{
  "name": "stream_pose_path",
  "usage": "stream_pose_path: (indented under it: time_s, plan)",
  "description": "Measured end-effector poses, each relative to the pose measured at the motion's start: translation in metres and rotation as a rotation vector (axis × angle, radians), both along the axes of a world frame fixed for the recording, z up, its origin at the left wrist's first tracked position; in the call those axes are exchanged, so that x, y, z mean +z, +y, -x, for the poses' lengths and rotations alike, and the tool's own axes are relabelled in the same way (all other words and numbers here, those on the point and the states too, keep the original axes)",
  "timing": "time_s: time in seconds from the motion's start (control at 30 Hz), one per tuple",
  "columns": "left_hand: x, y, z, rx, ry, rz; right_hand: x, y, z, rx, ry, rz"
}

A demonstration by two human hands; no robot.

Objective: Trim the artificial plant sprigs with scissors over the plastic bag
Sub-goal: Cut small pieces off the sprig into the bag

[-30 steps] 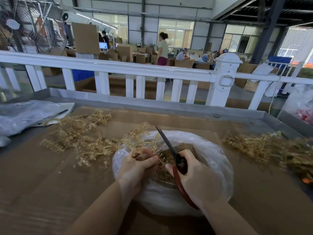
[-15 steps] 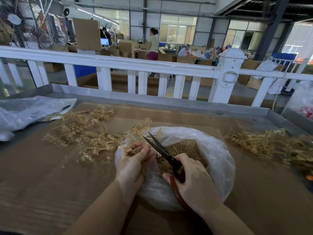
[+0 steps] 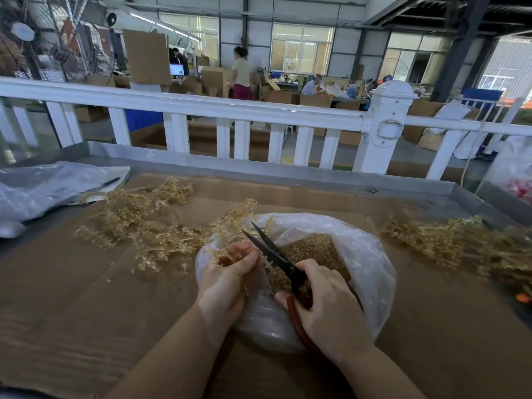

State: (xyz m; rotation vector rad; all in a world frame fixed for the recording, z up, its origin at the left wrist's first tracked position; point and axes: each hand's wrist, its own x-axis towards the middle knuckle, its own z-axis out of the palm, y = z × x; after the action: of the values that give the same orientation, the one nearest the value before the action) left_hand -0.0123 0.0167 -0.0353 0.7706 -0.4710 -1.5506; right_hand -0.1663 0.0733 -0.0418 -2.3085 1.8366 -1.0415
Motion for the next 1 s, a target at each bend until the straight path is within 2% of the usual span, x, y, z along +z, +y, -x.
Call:
stream_pose_path:
  time_s: [0.53,0.73,1.0]
  plan:
    - [0.0002,0.0064,-0.0010,-0.042,-0.203,0.033,-0.0019,0.0012,-0.0013,-0.006,-0.005,0.009]
    - [0.0027,0.0082,0.0029,0.063,-0.322,-0.011,-0.0027,0.0006,-0.0013,-0.011,-0.002,0.005]
    - [0.0056,0.0094,0.0030,0.007,-0.287,-0.018,-0.0035,-0.0002,-0.0017,-0.022,0.002,0.003]
